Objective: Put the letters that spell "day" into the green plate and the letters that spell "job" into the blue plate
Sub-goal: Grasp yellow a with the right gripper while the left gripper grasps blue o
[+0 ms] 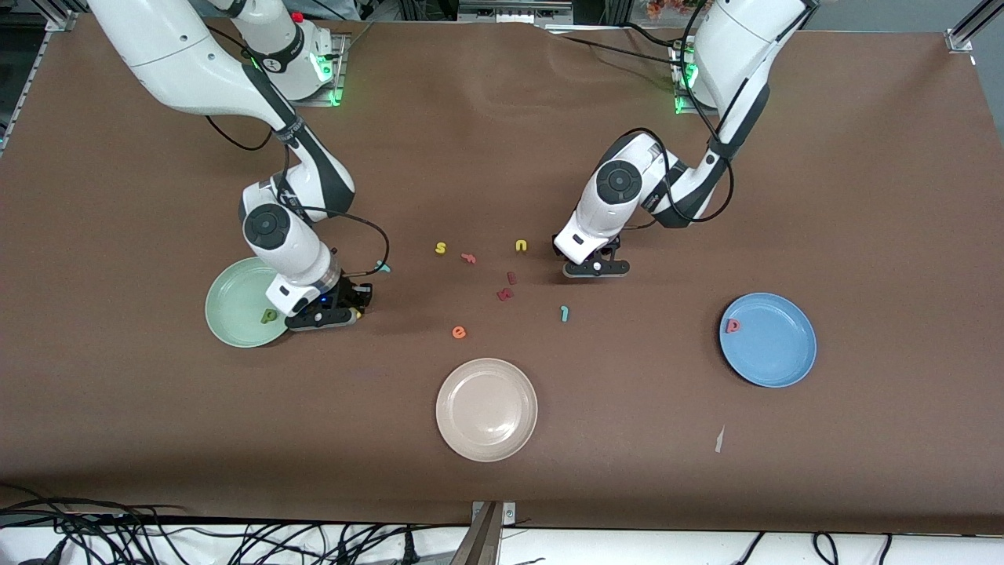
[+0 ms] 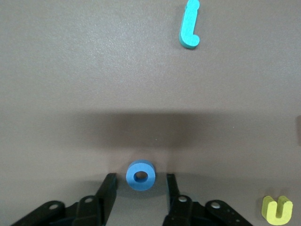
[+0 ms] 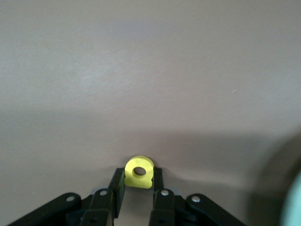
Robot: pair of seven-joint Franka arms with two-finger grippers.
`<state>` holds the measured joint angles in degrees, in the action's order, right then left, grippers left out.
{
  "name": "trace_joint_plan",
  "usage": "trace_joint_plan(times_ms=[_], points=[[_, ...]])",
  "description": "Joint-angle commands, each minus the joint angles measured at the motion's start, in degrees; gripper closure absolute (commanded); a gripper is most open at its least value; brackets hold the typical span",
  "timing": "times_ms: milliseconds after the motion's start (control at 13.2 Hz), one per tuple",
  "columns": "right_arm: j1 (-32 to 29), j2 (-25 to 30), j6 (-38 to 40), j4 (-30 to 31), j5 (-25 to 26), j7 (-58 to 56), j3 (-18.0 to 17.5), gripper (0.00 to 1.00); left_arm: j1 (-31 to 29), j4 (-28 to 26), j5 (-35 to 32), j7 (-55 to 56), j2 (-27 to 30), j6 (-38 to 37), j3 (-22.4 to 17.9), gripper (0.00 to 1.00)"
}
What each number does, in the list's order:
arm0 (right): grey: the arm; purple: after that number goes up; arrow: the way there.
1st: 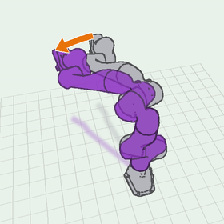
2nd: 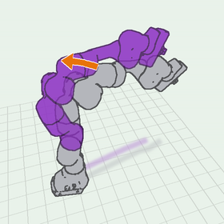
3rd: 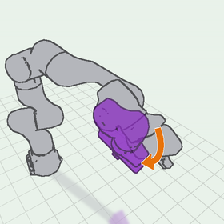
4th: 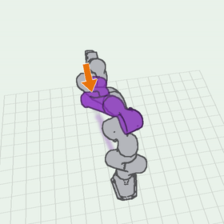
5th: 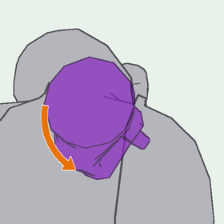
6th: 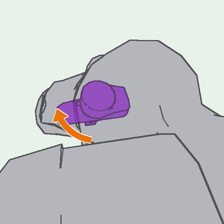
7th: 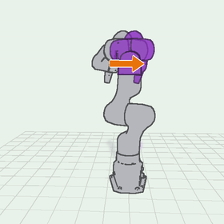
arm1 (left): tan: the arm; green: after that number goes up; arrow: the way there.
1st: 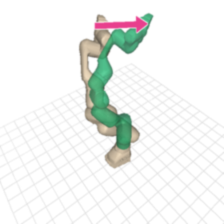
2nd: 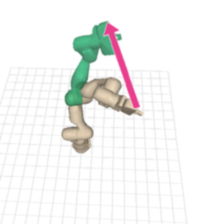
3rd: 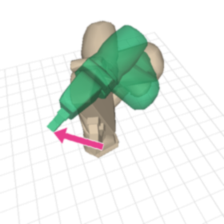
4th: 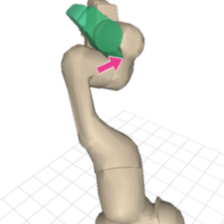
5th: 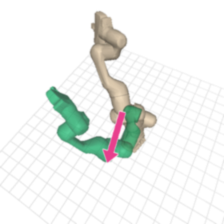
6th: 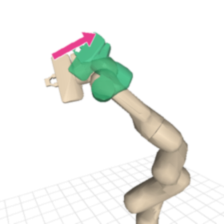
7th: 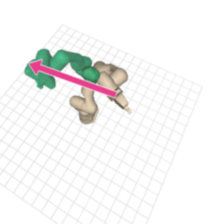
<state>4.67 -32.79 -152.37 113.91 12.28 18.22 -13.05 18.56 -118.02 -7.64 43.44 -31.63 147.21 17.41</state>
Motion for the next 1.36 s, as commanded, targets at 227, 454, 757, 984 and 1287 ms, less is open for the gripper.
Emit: trace_joint_plan(times_ms=[227,454,757,984,1287], points=[[-5.1,9.9,11.3,1.6,0.6,-15.2,3.6,0.79,0.7,2.7,-1.9,0.9,-2.2,0.0,-0.2,0.63],[-9.3,12.9,10.7,6.2,0.4,-21.5,3.5,0.73,0.8,2.7,-1.9,0.9,-2.3,0.0,-0.3,0.79],[-10.3,14.0,9.6,8.5,0.2,-20.6,3.2,0.32,0.5,2.7,-2.8,0.9,-2.2,-0.3,-0.2,0.98],[-10.3,13.9,9.7,8.5,0.0,-16.6,0.8,0.32,-0.5,4.7,-2.9,-2.6,0.5,-7.1,-0.4,0.99],[-9.9,12.8,9.5,8.3,0.1,-0.4,-6.3,0.32,-6.6,8.3,-2.9,-17.7,5.2,-18.3,-0.8,0.99]])
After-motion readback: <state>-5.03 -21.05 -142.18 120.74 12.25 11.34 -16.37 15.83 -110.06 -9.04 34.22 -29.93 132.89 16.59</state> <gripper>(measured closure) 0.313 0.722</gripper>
